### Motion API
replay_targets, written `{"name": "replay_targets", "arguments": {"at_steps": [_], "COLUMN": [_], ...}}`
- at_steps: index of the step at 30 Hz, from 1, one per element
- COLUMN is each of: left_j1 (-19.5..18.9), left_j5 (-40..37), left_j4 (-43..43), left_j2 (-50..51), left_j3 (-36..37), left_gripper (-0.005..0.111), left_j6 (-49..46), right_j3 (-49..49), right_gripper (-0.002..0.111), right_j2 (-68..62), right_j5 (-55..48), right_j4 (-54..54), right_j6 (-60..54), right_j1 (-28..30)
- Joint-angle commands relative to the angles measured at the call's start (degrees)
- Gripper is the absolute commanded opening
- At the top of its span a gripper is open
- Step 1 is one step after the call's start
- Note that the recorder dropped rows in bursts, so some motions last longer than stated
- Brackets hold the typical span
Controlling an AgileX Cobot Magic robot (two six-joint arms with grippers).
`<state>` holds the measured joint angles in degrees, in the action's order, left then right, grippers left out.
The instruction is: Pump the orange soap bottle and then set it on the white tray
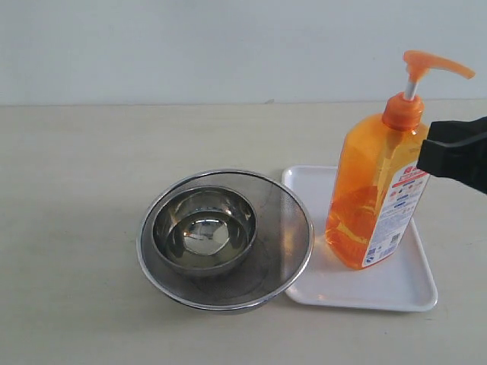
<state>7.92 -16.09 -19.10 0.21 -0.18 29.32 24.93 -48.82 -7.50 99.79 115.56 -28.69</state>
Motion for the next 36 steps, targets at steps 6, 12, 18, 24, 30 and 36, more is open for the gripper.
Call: {"name": "replay_targets", "arguments": {"at_steps": [6, 12, 18, 24, 30, 36], "left_j1": [-0.2, -0.2, -0.2, -0.2, -0.2, -0.2], "left_j5": [-0.7, -0.7, -1.3, -1.4, -2.3, -2.4], "left_j4": [14.4, 20.9, 21.0, 21.0, 21.0, 21.0], "left_j2": [-0.2, -0.2, -0.2, -0.2, -0.2, -0.2], "left_j3": [0.2, 0.2, 0.2, 0.2, 0.2, 0.2], "left_gripper": [0.096, 0.096, 0.096, 0.096, 0.096, 0.096], "left_j6": [-19.4, -29.8, -29.8, -29.8, -29.8, -29.8], "right_j3": [-0.3, -0.3, -0.3, -0.3, -0.3, -0.3], "right_gripper": [0.0, 0.0, 0.0, 0.0, 0.0, 0.0], "right_j2": [0.3, 0.3, 0.3, 0.3, 0.3, 0.3], "right_j5": [-1.0, -1.0, -1.0, -1.0, -0.9, -0.9], "right_j4": [0.2, 0.2, 0.2, 0.2, 0.2, 0.2], "right_j6": [-0.6, -0.6, -0.6, -0.6, -0.4, -0.4], "right_j1": [0.1, 0.1, 0.1, 0.1, 0.1, 0.1]}}
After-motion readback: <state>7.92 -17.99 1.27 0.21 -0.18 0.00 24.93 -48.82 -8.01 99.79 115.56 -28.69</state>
